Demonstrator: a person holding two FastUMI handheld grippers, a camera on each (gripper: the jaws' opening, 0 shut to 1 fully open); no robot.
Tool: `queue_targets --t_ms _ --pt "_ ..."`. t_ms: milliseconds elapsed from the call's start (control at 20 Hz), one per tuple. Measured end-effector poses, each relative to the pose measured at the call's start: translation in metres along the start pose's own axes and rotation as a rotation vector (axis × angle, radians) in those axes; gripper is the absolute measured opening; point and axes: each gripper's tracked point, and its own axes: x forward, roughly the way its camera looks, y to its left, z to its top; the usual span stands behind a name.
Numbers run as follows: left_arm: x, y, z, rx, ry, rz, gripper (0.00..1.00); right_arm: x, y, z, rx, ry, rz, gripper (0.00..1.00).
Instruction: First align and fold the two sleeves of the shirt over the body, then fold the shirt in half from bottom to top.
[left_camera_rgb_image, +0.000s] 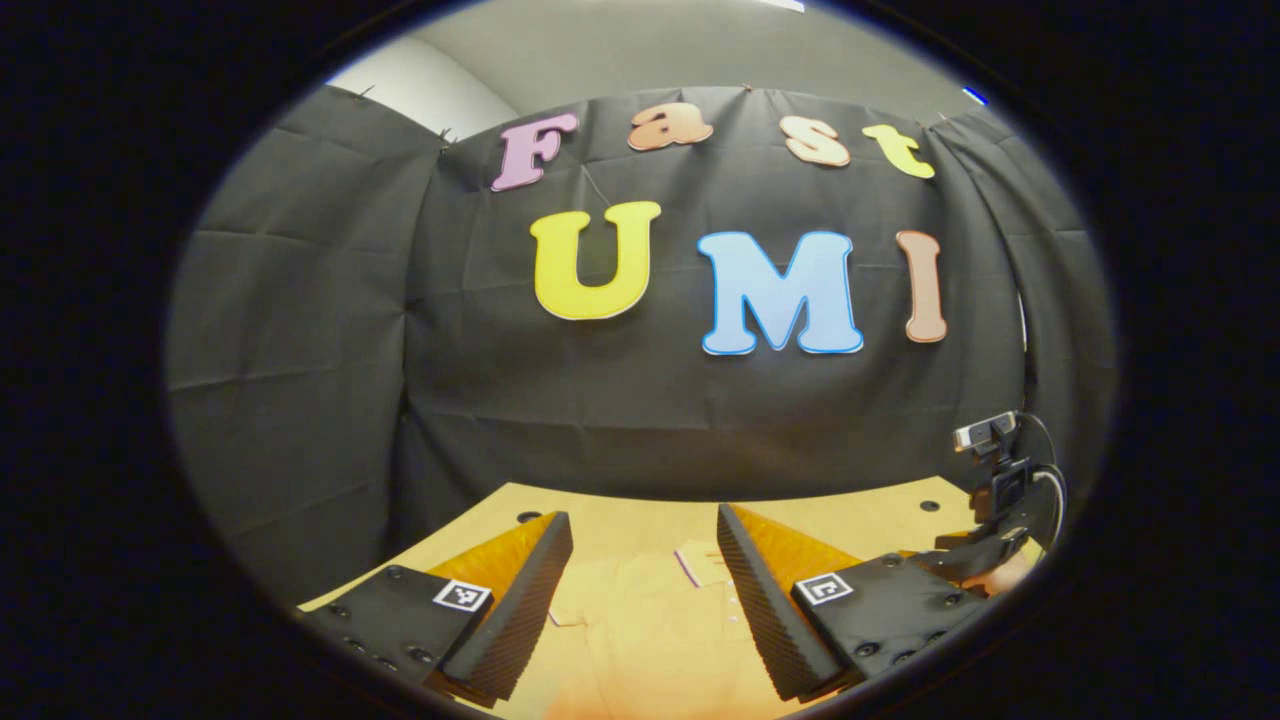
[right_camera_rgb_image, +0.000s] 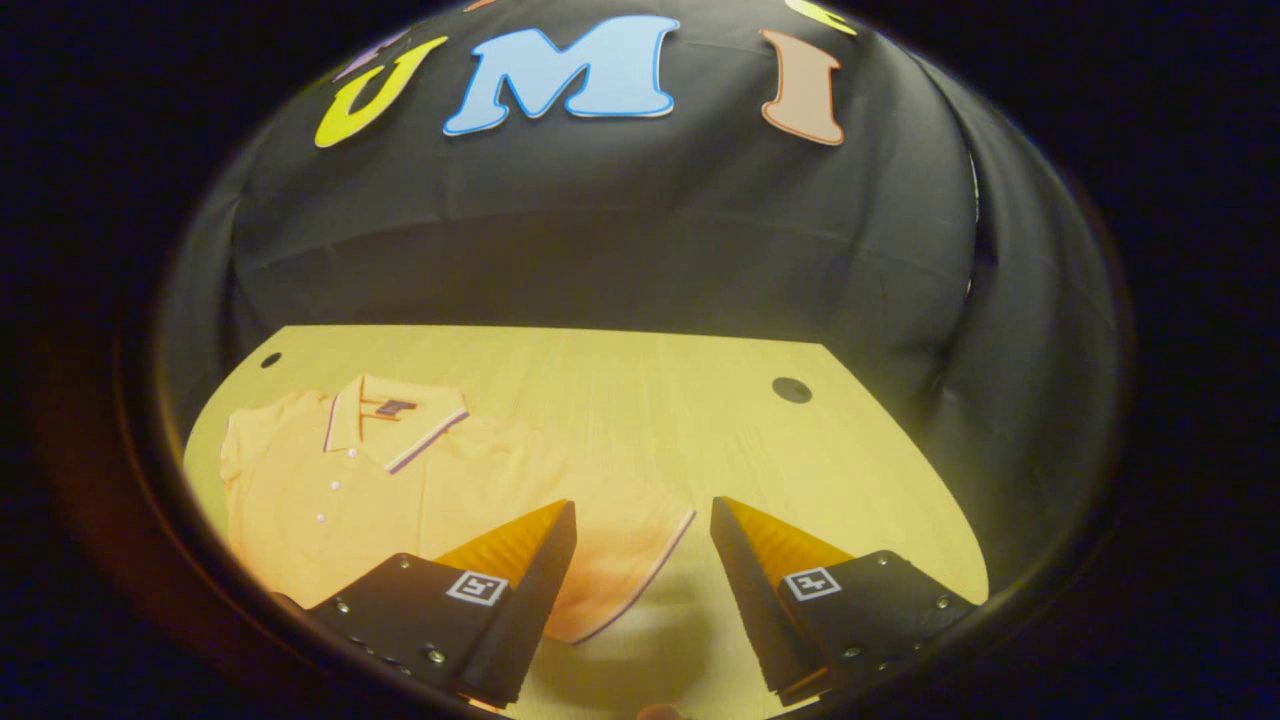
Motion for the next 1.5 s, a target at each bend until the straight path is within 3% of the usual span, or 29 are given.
queue_targets --t_ms 300,800,850,900,950,1000,1050,1100,1150,1200,1300,1500 --pt "0.0 0.017 -0.006 0.007 0.019 0.021 0.95 0.032 0.001 -0.032 0.066 0.132 -0.017 0.85" --pt "-0.011 0.032 -0.011 -0.009 0.027 0.049 0.96 0.042 0.002 -0.039 0.148 0.179 -0.004 0.84" --pt "-0.013 0.034 -0.01 -0.011 0.026 0.055 0.95 0.043 0.003 -0.041 0.152 0.184 -0.004 0.76" --pt "-0.014 0.037 -0.01 -0.014 0.026 0.062 0.96 0.043 0.004 -0.039 0.153 0.183 0.0 0.57" --pt "-0.016 0.04 -0.011 -0.016 0.026 0.067 0.93 0.043 0.004 -0.04 0.157 0.186 0.001 0.52" --pt "-0.017 0.043 -0.011 -0.016 0.026 0.076 0.95 0.043 0.004 -0.038 0.165 0.188 0.001 0.3" --pt "-0.018 0.046 -0.011 -0.017 0.026 0.082 0.95 0.043 0.005 -0.039 0.161 0.187 0.002 0.24" --pt "-0.019 0.049 -0.012 -0.019 0.026 0.089 0.93 0.047 0.007 -0.043 0.17 0.192 0.005 0.27" --pt "-0.02 0.05 -0.012 -0.02 0.026 0.094 0.96 0.038 0.007 -0.036 0.169 0.188 0.0 0.03" --pt "-0.021 0.052 -0.012 -0.022 0.026 0.099 0.96 0.042 0.008 -0.038 0.162 0.19 -0.002 0.07" --pt "-0.023 0.055 -0.012 -0.024 0.026 0.105 0.96 0.043 0.008 -0.035 0.098 0.181 -0.018 0.02" --pt "-0.024 0.057 -0.008 -0.031 0.006 0.108 0.94 0.025 0.023 -0.001 0.025 0.094 0.0 0.02"
